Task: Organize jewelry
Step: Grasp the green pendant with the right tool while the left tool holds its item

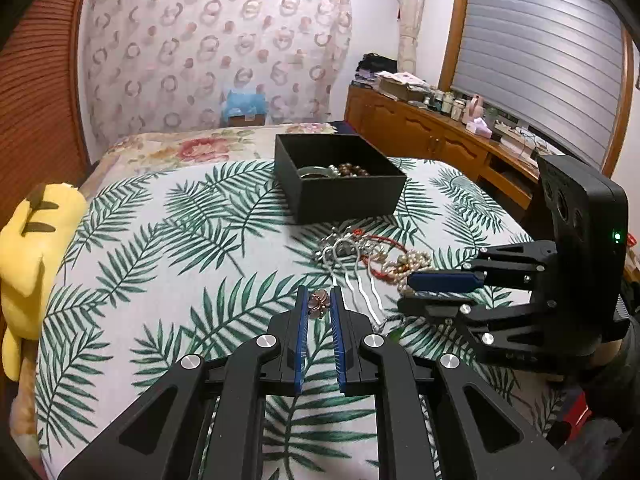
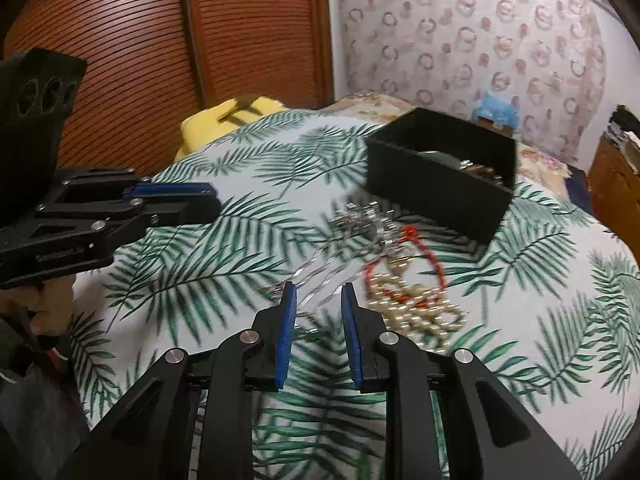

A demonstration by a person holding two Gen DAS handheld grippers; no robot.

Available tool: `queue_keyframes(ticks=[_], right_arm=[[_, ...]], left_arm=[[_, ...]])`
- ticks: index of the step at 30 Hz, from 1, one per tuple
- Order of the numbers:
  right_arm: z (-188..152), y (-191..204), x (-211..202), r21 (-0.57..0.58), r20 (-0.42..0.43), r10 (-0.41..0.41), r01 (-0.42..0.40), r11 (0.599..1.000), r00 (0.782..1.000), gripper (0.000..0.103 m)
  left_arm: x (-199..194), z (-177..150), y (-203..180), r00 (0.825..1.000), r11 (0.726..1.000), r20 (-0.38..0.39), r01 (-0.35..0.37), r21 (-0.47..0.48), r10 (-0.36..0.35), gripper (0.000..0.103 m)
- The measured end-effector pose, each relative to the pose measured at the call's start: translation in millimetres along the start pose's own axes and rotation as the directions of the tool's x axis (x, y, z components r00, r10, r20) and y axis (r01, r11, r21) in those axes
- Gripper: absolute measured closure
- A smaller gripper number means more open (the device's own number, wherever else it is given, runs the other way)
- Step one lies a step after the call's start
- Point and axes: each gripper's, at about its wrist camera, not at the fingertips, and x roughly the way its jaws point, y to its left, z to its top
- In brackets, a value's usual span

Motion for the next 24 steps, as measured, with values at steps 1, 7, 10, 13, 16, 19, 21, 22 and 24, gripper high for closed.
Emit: queue_keyframes(ticks=[1, 7, 10, 13, 16, 19, 21, 22, 24], right_arm=[[0, 3, 1, -0.007, -0.008, 0.010, -0.010, 1.000, 1.000, 0.078], [-1, 16, 12, -0.047, -0.066, 0.039, -0.042, 0.998, 0.997, 0.078], [-4, 18, 15, -0.062, -0.092, 0.037, -0.043, 0.997, 0.995, 0.078], [-7, 20, 16, -0.084, -0.109, 0.035, -0.044, 0.995, 0.993, 0.078], [-9, 22, 13, -0.105, -0.117, 0.026, -0.038, 0.994, 0.993, 0.078], [-12, 23, 12, -0.120, -0.115, 0.016, -0.030, 0.992, 0.993, 0.078], [-13, 24, 11, -0.134, -0.113, 0.008, -0.024, 0.991, 0.994, 0.078], [-13, 25, 11, -0.139, -0.112, 0.005, -0.020, 0.990, 0.994, 0.079], [-13, 25, 12, -0.147, -0.107, -0.008, -0.008, 0.989, 0.994, 0.089]], left_arm=[[0, -1, 1, 1.000, 1.000, -0.001, -0.002, -0.001, 0.002, 0.093], [-2, -3, 5, 1.000, 1.000, -0.002, -0.002, -0.008, 0.002, 0.093], [-2, -4, 6, 1.000, 1.000, 0.001, -0.001, -0.009, 0.001, 0.093], [-2, -4, 6, 1.000, 1.000, -0.001, -0.002, -0.007, 0.002, 0.093], [-2, -4, 6, 1.000, 1.000, 0.001, -0.002, -0.010, 0.002, 0.093], [-2, -4, 6, 1.000, 1.000, -0.001, -0.001, -0.009, 0.001, 0.093], [-1, -5, 6, 1.000, 1.000, -0.004, -0.001, -0.009, 0.001, 0.093], [0, -6, 7, 1.000, 1.000, -0.005, -0.002, -0.009, 0.002, 0.093], [0, -6, 7, 1.000, 1.000, -0.006, -0.001, -0.011, 0.001, 0.093]])
